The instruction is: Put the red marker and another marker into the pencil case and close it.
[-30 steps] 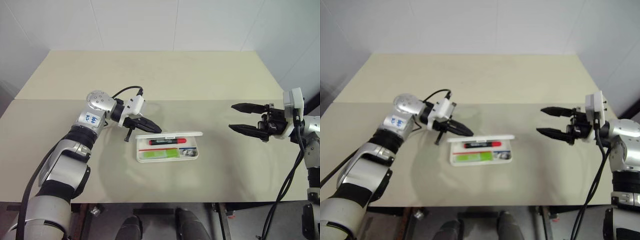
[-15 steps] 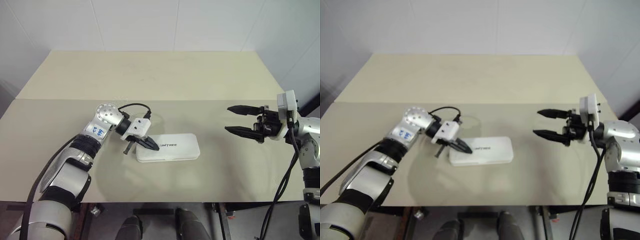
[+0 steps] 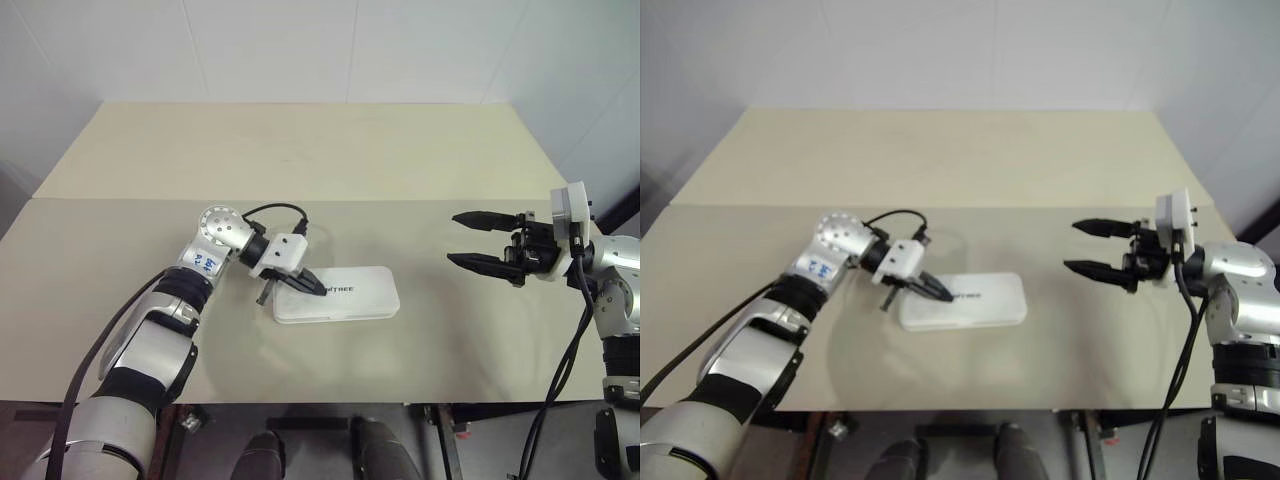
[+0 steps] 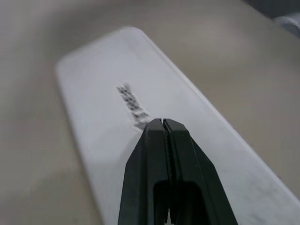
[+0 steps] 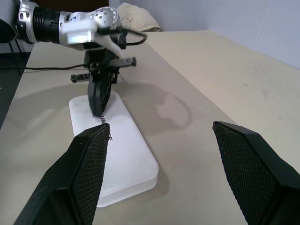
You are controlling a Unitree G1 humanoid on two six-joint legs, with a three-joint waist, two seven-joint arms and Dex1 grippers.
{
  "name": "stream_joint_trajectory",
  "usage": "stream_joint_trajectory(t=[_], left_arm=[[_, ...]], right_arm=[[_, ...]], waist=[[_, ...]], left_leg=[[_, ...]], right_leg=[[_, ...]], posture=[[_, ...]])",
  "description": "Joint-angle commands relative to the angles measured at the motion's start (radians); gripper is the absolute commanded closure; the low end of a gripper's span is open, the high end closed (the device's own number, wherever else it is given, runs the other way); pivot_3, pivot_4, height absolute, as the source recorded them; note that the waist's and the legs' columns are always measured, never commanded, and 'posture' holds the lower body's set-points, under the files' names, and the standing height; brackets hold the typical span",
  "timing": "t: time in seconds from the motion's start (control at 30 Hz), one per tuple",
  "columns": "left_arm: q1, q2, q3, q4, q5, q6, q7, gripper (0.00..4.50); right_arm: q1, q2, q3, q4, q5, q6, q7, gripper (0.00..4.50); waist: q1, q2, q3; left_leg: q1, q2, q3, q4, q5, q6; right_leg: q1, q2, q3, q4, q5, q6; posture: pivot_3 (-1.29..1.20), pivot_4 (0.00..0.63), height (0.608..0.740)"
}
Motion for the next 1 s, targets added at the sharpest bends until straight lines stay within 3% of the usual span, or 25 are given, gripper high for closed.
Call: stream_joint_trajectory(t=[0.03, 0.17, 0.27, 0.4, 0.67, 0.77, 1.0], left_arm=[[0.062, 0.002, 0.114, -0.134, -0.078, 0.088, 0.076, 4.47], [0.266, 0.073, 0.195, -0.479, -0.175, 0.271, 0.112, 4.47], [0.428, 0.174, 0.259, -0.708, -0.272, 0.453, 0.113, 3.87], [0.565, 0.270, 0.336, -0.882, -0.367, 0.588, 0.125, 2.60], [0.705, 0.343, 0.496, -0.982, -0.392, 0.595, 0.185, 0.04], [0.716, 0.337, 0.535, -0.990, -0.407, 0.594, 0.205, 0.04], [0.711, 0.349, 0.601, -0.982, -0.436, 0.598, 0.241, 0.04]], right_arm=[[-0.011, 0.009, -0.005, -0.018, 0.004, -0.014, -0.002, 0.00], [-0.014, 0.014, 0.001, -0.015, 0.002, -0.010, 0.002, 0.00], [-0.035, 0.013, 0.009, 0.015, -0.007, -0.015, 0.015, 0.00], [-0.076, 0.016, 0.027, 0.064, -0.022, -0.029, 0.035, 0.00], [-0.220, 0.049, 0.083, 0.245, -0.075, -0.095, 0.110, 0.00], [-0.251, 0.062, 0.096, 0.293, -0.089, -0.118, 0.132, 0.00], [-0.262, 0.059, 0.113, 0.334, -0.096, -0.141, 0.148, 0.00]], waist=[[-0.002, 0.000, 0.000], [-0.006, 0.001, 0.000], [-0.003, 0.001, 0.000], [-0.002, 0.001, 0.000], [-0.001, 0.001, 0.000], [-0.002, 0.001, 0.000], [-0.002, 0.001, 0.000]], left_leg=[[0.000, 0.000, 0.000, -0.001, 0.000, 0.000], [0.000, 0.001, 0.000, -0.003, 0.000, 0.000], [0.000, 0.001, 0.000, -0.002, 0.000, 0.000], [0.001, 0.001, 0.001, -0.002, 0.000, 0.000], [0.002, 0.002, 0.002, -0.001, 0.001, 0.001], [0.002, 0.002, 0.002, -0.002, 0.001, 0.000], [0.002, 0.002, 0.002, -0.004, 0.000, -0.001]], right_leg=[[0.000, 0.000, 0.000, 0.000, 0.000, 0.000], [-0.002, 0.000, 0.001, 0.001, 0.000, 0.000], [-0.003, 0.000, 0.001, 0.003, 0.000, -0.001], [-0.002, 0.000, 0.001, 0.003, -0.001, -0.002], [0.001, 0.000, 0.000, -0.002, -0.006, -0.013], [0.001, 0.000, 0.000, -0.001, -0.001, -0.004], [-0.001, 0.000, 0.000, -0.001, 0.000, -0.003]], posture=[[0.00, 0.150, 0.740], [0.00, 0.150, 0.740], [0.00, 0.150, 0.740], [0.00, 0.150, 0.740], [0.00, 0.150, 0.740], [0.00, 0.150, 0.740], [0.00, 0.150, 0.740]])
